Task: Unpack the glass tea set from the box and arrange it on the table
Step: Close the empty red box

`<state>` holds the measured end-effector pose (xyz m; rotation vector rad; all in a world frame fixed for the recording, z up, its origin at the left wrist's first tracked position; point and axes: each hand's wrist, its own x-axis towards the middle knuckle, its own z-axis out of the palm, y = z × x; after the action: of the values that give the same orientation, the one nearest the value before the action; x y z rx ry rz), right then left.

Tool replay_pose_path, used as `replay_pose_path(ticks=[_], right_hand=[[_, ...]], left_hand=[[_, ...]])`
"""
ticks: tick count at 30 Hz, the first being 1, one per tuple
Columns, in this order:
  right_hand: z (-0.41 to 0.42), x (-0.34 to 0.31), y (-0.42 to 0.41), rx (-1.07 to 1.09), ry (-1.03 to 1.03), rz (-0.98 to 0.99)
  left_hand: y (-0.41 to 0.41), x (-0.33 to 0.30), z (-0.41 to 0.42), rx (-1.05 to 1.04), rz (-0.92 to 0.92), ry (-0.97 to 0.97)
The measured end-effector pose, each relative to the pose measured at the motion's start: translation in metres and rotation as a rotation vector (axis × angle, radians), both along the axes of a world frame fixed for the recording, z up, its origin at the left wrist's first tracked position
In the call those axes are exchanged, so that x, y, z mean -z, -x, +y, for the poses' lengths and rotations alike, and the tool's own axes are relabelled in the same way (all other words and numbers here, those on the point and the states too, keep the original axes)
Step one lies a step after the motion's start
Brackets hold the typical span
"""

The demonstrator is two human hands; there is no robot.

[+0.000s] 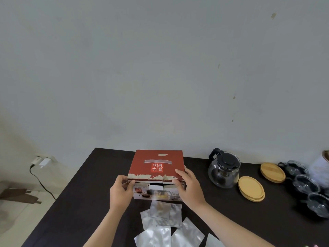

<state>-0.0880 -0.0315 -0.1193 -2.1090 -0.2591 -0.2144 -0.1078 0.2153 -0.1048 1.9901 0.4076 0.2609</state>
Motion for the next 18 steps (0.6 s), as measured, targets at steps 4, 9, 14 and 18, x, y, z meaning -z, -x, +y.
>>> replay_pose_path(ticks=[4,9,14,18], right_hand=[[0.0031,0.0010,0.0018,0.027,-0.030,0.004],[0.0031,-0.0004,0.0017,0.029,-0.015,0.016],[0.0032,-0.0007,0.0030,0.033,0.001,0.012],[0.0043,0.0001,0.0049,0.042,0.008,0.015]], left_hand=[[0.0026,-0.0005,-0.0009,-0.018,-0.004,0.020],[0.0043,-0.0006,-0.0028,-0.018,-0.015,0.035],[0.0062,-0.0005,-0.0028,-0.014,-0.044,0.051],[0.0062,-0.0012,-0.0035,-0.051,-0.057,0.080]])
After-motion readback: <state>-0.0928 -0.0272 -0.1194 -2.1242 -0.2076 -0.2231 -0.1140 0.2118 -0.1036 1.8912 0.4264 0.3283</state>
